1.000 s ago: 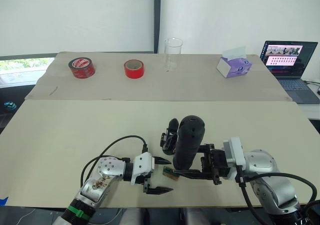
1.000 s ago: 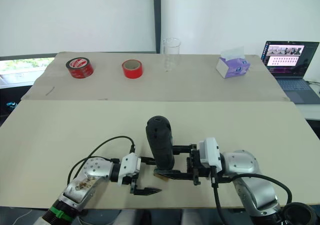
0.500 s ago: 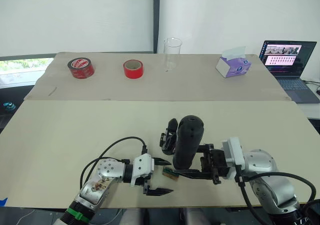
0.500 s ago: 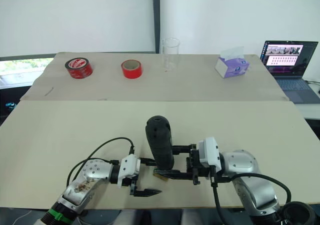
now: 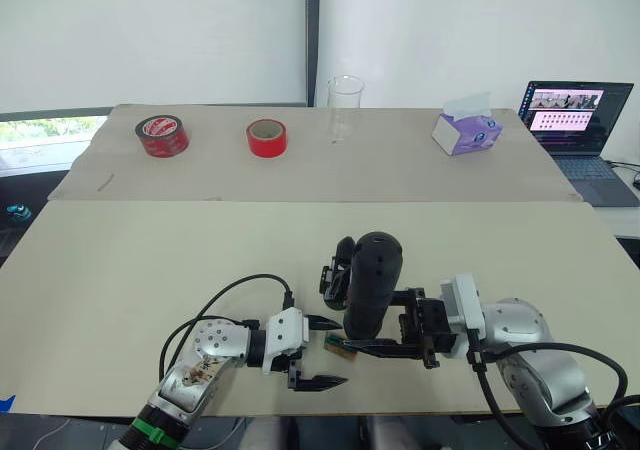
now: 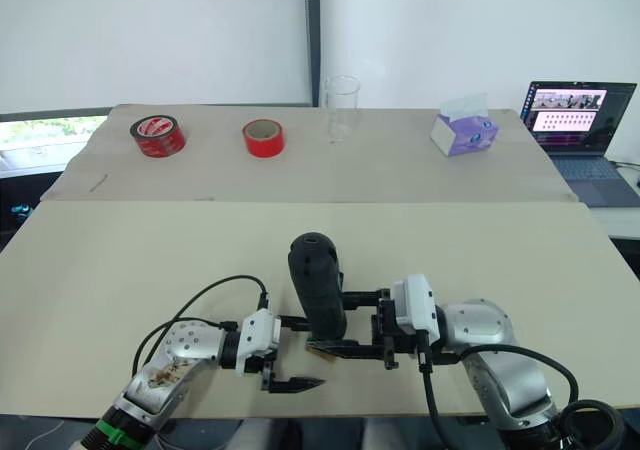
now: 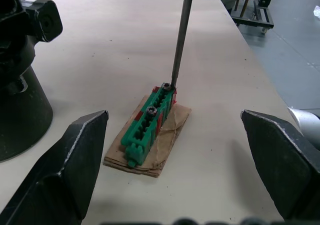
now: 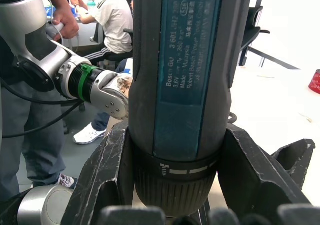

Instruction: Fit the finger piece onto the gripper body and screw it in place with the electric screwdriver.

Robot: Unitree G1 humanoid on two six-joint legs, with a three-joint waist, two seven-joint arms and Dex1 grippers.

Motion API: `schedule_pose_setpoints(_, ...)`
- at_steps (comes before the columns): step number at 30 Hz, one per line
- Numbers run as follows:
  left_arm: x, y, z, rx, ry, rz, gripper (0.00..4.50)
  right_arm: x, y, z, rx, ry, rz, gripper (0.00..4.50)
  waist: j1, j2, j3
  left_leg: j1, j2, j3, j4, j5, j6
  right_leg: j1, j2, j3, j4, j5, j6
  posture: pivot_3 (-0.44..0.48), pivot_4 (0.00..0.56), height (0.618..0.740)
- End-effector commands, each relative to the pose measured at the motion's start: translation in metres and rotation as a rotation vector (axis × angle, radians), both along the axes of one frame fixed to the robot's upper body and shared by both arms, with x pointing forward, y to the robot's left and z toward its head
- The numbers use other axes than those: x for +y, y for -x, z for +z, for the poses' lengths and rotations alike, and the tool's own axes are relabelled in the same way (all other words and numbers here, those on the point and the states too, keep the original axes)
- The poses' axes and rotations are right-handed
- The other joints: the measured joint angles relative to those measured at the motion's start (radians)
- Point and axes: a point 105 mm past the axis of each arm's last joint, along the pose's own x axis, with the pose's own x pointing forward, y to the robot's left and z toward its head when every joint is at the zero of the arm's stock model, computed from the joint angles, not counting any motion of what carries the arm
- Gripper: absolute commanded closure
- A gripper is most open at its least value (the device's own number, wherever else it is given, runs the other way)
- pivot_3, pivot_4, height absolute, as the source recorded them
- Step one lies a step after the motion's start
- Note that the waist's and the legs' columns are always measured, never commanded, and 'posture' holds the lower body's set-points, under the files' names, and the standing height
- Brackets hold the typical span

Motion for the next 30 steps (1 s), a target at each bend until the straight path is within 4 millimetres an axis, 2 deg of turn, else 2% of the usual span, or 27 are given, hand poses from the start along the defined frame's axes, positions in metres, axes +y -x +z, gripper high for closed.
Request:
schedule_pose_setpoints(1,0.000,0.006,-0.008,0.039,-0.017,-0.002,0.00,0.001,0.003,0.012,-0.058,-0.026,0.021,2.58,0.000,0.000,0.000,0.000,0.000,0.000,0.000,0.000,0.000,0.000,0.000,0.000,0.000,0.000,0.000,0.000,0.150,0.740)
schedule_pose_setpoints(12,0.000,0.005,-0.004,0.043,-0.017,0.011,0.00,0.002,0.006,0.013,-0.054,-0.026,0.040,2.58,-0.001,0.000,0.000,0.000,0.000,0.000,0.000,0.000,0.000,0.000,0.000,0.000,0.000,0.000,0.000,0.000,0.150,0.740)
schedule_pose_setpoints(23,0.010,0.000,-0.018,0.055,-0.030,0.028,0.00,0.001,0.007,0.016,-0.060,-0.020,0.061,2.58,-0.001,0.000,0.000,0.001,0.000,0.000,0.000,0.000,0.000,0.000,0.000,0.000,0.000,0.000,-0.001,0.000,0.150,0.740)
schedule_pose_setpoints(30,0.011,-0.003,-0.018,0.052,-0.024,0.032,0.00,0.001,0.007,0.016,-0.059,-0.012,0.070,2.58,0.000,0.000,0.000,0.001,0.000,0.000,0.000,0.000,0.000,0.001,0.000,0.000,0.000,-0.001,-0.001,0.000,0.150,0.740)
